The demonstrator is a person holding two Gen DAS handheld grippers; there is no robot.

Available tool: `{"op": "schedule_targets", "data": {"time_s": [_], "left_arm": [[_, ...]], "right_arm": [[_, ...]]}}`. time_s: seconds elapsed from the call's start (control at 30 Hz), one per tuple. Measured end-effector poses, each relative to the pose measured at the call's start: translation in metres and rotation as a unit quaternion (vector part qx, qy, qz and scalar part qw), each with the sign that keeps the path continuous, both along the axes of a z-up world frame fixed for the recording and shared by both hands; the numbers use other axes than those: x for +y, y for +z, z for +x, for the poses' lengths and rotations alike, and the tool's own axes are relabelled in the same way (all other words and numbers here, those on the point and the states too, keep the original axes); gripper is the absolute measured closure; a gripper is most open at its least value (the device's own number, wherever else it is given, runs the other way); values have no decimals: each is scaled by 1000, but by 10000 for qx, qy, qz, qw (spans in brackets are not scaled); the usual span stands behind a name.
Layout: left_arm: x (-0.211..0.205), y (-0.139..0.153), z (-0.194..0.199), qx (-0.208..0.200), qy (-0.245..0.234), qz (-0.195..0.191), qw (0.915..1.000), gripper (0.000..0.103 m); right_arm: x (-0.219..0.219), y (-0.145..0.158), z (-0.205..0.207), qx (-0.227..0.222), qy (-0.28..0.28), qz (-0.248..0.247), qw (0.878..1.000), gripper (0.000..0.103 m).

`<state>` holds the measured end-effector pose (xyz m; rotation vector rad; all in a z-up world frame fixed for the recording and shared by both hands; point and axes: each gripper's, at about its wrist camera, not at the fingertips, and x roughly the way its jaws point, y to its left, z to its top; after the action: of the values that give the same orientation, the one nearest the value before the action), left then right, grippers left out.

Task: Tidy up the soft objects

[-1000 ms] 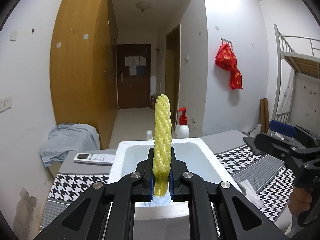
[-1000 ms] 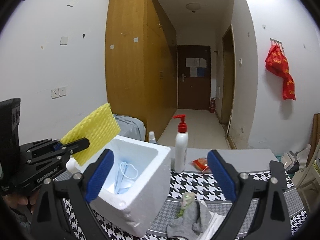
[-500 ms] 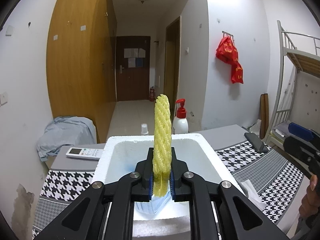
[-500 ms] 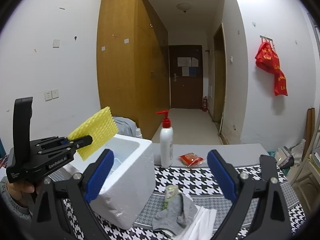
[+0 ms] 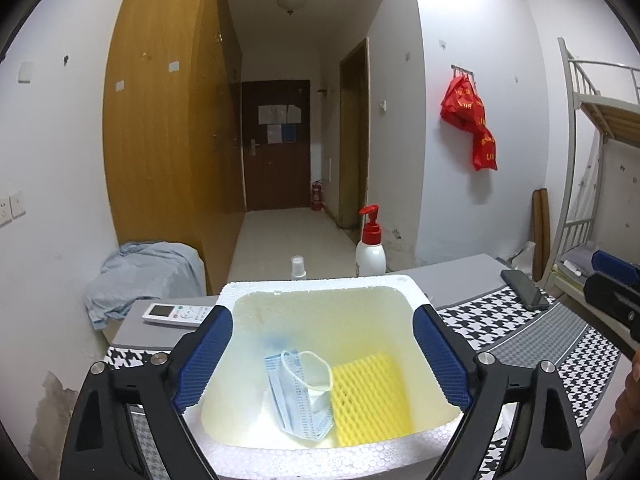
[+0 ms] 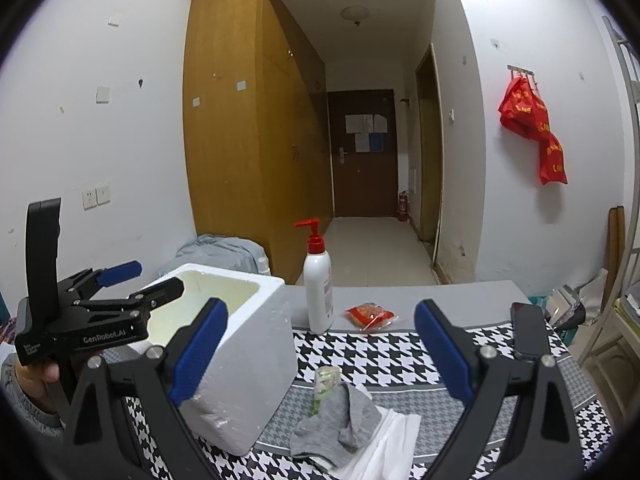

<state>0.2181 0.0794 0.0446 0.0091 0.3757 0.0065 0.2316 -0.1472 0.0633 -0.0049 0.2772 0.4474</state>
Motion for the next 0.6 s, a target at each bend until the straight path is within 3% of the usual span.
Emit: {"op": "schedule_targets", "data": {"time_s": [0.4, 0.47, 0.6], "left_arm": [[-2, 12, -37, -362, -193, -248, 9988, 3], [-3, 14, -44, -446, -170, -244, 9986, 3], [-4, 17, -59, -616, -86, -190, 9979, 3]], "right_arm": [[-14, -6, -14, 43, -71, 92, 9999, 6], [-16, -7, -19, 68, -68, 108, 9999, 0], [-21, -6, -29, 23, -138, 195, 9997, 0]]}}
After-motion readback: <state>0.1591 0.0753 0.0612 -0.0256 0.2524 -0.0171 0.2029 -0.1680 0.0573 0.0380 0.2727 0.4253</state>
